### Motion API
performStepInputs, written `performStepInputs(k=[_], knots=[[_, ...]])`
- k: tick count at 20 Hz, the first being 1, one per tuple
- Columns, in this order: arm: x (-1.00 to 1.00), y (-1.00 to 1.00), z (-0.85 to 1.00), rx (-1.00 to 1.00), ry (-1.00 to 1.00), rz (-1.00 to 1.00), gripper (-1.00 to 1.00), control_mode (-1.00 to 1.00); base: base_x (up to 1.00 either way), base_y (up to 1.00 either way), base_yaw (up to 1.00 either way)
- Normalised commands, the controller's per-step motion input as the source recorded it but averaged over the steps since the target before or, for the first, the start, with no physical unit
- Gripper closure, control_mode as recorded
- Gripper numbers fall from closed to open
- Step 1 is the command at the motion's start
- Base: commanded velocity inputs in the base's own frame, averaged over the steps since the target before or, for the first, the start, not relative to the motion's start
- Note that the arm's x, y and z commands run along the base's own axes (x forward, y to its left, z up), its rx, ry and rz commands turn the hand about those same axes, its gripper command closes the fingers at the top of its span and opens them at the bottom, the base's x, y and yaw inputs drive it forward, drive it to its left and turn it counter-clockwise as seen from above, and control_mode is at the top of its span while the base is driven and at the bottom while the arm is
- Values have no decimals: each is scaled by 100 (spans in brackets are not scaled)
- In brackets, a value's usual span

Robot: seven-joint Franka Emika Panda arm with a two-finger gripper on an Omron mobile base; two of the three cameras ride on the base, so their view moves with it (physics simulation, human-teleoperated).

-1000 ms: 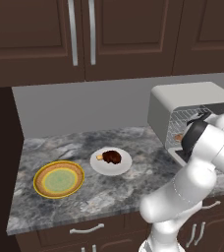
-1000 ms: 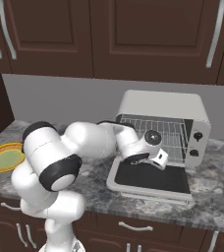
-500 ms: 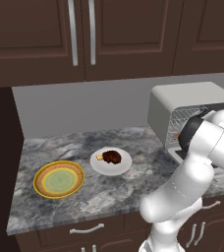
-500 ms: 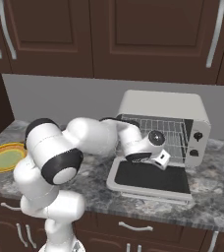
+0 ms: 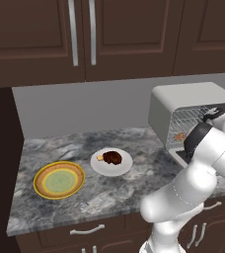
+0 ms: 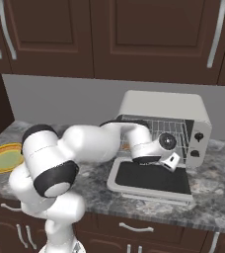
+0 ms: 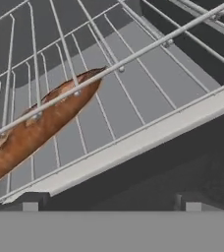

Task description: Open the toaster oven door. Place the baguette on the bottom rack in the toaster oven and place the steak on the top rack.

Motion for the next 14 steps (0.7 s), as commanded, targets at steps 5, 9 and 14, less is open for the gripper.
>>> performStepInputs(k=[5, 9, 14], knots=[[-17, -13, 21, 0, -21, 19, -100, -100, 0, 0, 0], [0, -12, 17, 5, -19, 12, -100, -100, 0, 0, 0], [9, -12, 24, 11, -1, 1, -100, -100, 0, 0, 0]])
